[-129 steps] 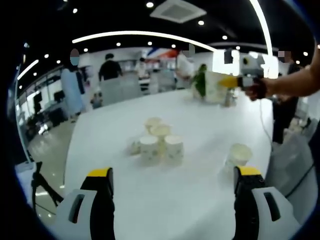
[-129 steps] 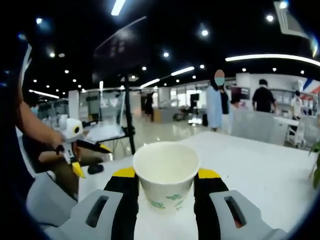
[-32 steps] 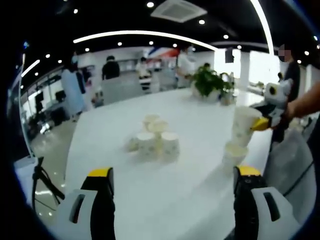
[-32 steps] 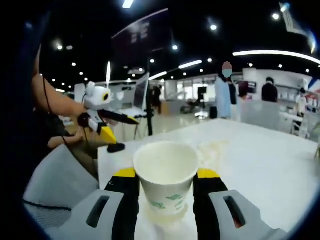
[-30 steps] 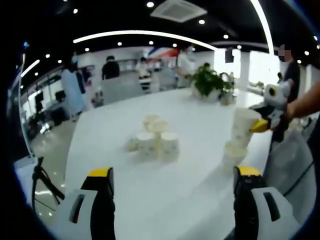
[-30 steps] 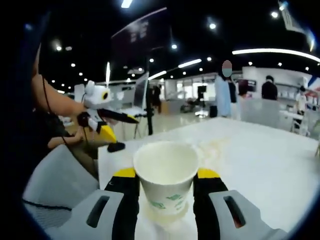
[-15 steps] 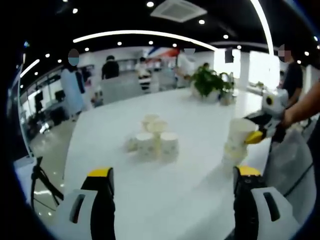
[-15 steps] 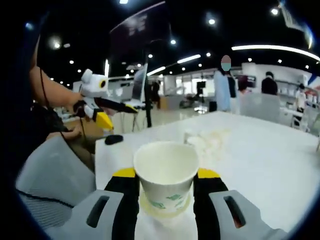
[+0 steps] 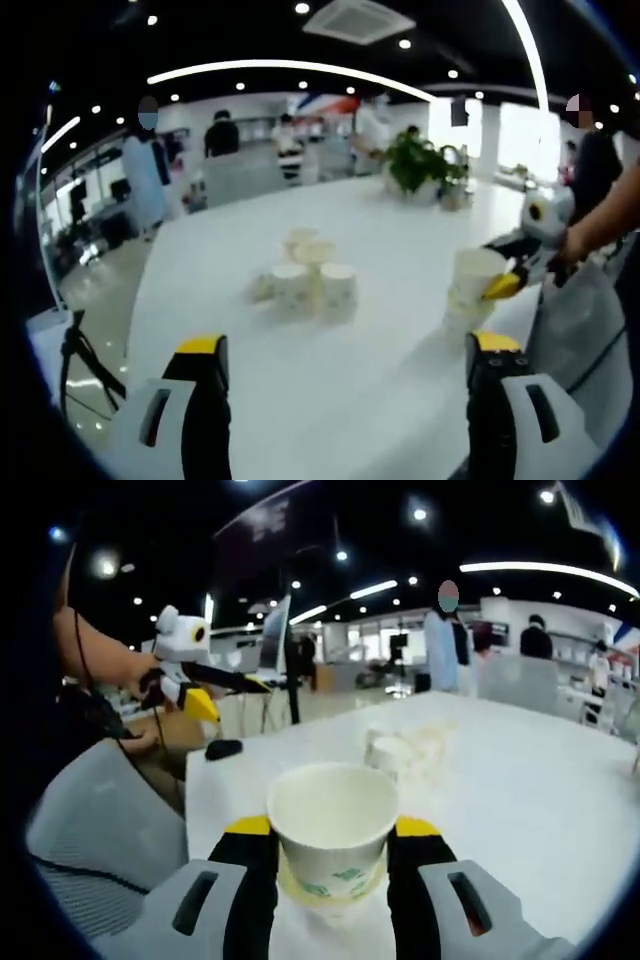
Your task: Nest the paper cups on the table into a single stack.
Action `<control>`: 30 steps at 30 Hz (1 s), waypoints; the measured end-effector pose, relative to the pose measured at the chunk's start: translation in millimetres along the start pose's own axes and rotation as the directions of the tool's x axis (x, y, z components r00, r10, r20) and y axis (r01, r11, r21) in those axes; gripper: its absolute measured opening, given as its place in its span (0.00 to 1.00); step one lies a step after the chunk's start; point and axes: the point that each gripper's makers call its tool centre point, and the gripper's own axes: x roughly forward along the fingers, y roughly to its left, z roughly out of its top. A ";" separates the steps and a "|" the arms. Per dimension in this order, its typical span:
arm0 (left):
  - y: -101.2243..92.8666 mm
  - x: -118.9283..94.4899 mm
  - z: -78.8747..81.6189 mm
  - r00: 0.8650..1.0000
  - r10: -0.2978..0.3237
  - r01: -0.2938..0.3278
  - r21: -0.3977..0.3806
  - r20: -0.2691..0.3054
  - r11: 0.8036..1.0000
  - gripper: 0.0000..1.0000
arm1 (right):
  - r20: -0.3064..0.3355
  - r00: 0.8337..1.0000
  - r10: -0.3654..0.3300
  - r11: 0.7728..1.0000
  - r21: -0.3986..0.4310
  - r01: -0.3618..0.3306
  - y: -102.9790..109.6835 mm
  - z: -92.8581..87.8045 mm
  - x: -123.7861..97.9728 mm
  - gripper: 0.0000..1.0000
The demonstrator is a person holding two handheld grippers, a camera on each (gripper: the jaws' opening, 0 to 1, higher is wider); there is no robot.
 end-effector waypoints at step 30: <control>-0.7 0.3 0.9 1.000 0.000 0.000 -0.014 0.007 1.000 0.96 | -0.084 0.996 -0.015 0.999 -0.029 0.012 4.5 -17.3 4.9 0.49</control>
